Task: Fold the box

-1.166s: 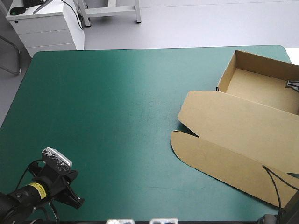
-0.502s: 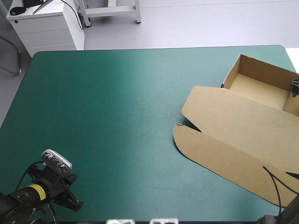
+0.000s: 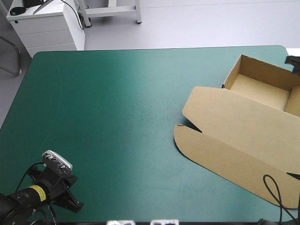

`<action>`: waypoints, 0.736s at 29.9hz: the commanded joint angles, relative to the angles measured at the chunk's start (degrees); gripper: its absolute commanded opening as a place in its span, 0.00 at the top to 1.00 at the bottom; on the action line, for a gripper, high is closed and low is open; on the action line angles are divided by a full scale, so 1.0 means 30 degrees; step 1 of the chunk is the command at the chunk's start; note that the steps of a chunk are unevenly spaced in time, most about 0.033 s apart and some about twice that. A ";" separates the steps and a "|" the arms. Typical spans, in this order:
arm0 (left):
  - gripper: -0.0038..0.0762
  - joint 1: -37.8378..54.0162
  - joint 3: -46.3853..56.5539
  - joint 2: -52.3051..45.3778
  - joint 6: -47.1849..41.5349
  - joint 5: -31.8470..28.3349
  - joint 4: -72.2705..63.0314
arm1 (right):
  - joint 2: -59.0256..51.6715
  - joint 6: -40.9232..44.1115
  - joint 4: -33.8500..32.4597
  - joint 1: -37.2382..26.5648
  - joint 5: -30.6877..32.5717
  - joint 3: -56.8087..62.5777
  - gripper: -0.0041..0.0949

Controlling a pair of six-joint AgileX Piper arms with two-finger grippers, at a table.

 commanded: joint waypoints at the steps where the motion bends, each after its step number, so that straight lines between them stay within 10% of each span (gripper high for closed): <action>1: 0.96 -0.0039 -0.0443 0.0111 -0.0109 -0.0616 -0.0085 | -0.1886 -0.2269 0.4812 0.0179 0.0296 -0.0376 0.97; 22: 0.96 -0.0039 -0.0443 0.0111 -0.0303 -0.1004 -0.0085 | -1.2855 -0.2282 -0.0006 0.8874 0.0099 0.8050 0.97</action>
